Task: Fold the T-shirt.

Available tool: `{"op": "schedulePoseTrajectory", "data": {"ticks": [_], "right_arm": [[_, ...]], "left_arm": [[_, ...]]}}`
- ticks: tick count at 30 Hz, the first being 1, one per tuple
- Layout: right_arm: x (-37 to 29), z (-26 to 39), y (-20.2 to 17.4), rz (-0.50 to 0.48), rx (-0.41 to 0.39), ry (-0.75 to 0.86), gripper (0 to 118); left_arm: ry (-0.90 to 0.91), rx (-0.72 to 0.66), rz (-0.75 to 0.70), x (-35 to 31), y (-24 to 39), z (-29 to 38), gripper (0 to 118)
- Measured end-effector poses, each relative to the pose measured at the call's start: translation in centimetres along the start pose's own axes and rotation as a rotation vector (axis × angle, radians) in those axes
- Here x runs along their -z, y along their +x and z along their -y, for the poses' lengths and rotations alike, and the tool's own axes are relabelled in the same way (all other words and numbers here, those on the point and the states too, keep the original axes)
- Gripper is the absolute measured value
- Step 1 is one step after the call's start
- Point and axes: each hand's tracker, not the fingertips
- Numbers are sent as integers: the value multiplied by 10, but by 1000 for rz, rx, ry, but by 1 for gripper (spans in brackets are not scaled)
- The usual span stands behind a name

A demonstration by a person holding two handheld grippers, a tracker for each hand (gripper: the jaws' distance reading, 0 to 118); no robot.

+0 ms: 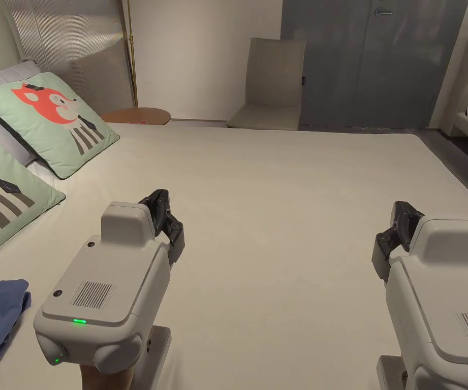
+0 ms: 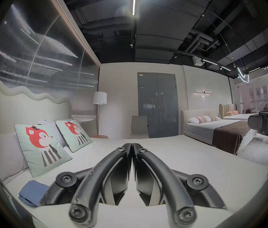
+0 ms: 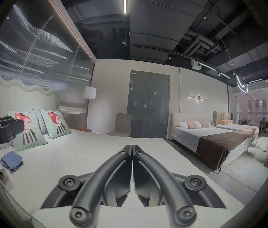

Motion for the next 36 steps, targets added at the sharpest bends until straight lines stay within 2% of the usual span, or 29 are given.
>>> {"op": "schedulePoseTrajectory", "data": {"ticks": [2, 3, 4, 5, 6, 7, 8, 9, 13, 36], "right_arm": [[0, 1, 0, 10, -6, -3, 4], [0, 2, 0, 14, -4, -4, 15], [0, 1, 0, 19, -2, -5, 32], [0, 1, 1, 20, 3, -10, 55], [1, 2, 2, 17, 13, -18, 81], [2, 2, 3, 17, 25, -25, 98], [2, 2, 3, 21, 32, -25, 108], [1, 2, 4, 25, 34, -20, 113], [1, 4, 5, 44, 25, -13, 117], [2, 4, 3, 37, 24, 8, 117]], "left_arm": [[-2, 6, 3, 0, 1, -1, 0], [-4, 8, 6, -1, 1, -1, 1], [-3, 10, 5, -1, 1, -2, 7], [-1, 14, 6, -2, 2, -2, 21], [-1, 15, 6, -2, 2, -2, 48], [-4, 13, 11, -1, 1, -2, 68], [-9, 8, 11, 1, 1, -2, 83], [-9, 2, 9, 1, 1, -2, 97], [10, -1, -7, 2, 1, 0, 110], [1, -13, -5, 2, 0, 1, 110]]}}
